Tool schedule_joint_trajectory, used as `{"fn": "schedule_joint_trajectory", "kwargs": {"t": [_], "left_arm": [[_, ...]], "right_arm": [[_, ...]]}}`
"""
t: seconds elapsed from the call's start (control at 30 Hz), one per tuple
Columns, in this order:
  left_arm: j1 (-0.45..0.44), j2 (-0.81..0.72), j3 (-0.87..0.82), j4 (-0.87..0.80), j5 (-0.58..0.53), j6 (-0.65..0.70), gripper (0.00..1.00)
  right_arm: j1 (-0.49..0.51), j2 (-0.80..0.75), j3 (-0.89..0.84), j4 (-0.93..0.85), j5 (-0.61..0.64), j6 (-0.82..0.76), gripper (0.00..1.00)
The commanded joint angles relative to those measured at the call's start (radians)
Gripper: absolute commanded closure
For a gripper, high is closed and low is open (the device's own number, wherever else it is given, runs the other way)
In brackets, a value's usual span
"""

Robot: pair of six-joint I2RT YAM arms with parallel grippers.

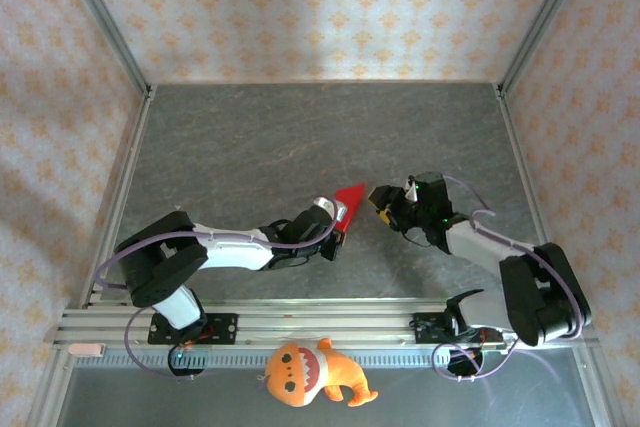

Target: Fold a paper plane with a square sheet of paper (pick it up from the middle)

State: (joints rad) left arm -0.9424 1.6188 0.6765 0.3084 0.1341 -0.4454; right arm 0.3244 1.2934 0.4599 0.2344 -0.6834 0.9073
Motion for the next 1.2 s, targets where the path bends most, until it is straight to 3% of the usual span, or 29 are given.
{"fn": "schedule_joint_trajectory", "kwargs": {"t": [0.0, 0.33, 0.53, 0.7, 0.93, 1.03, 1.17], "left_arm": [[0.005, -0.005, -0.002, -0.003, 0.012, 0.027, 1.00], [0.004, 0.003, 0.054, -0.132, -0.051, 0.149, 1.00], [0.002, 0.006, 0.089, -0.216, -0.093, 0.238, 1.00], [-0.006, 0.028, 0.123, -0.284, -0.147, 0.297, 1.00], [-0.034, 0.049, 0.152, -0.329, -0.219, 0.332, 1.00], [-0.047, 0.057, 0.159, -0.342, -0.247, 0.338, 1.00], [-0.072, 0.069, 0.172, -0.361, -0.308, 0.341, 0.94]], "right_arm": [[0.010, 0.041, 0.058, 0.036, -0.067, 0.034, 0.42], [0.078, 0.222, 0.208, -0.132, -0.017, -0.029, 0.42], [0.090, 0.278, 0.255, -0.187, -0.024, -0.067, 0.55], [0.091, 0.279, 0.269, -0.207, -0.027, -0.083, 0.76], [0.090, 0.281, 0.264, -0.213, -0.022, -0.085, 0.85], [0.091, 0.279, 0.261, -0.208, -0.025, -0.085, 0.96], [0.091, 0.272, 0.258, -0.203, -0.032, -0.091, 1.00]]}}
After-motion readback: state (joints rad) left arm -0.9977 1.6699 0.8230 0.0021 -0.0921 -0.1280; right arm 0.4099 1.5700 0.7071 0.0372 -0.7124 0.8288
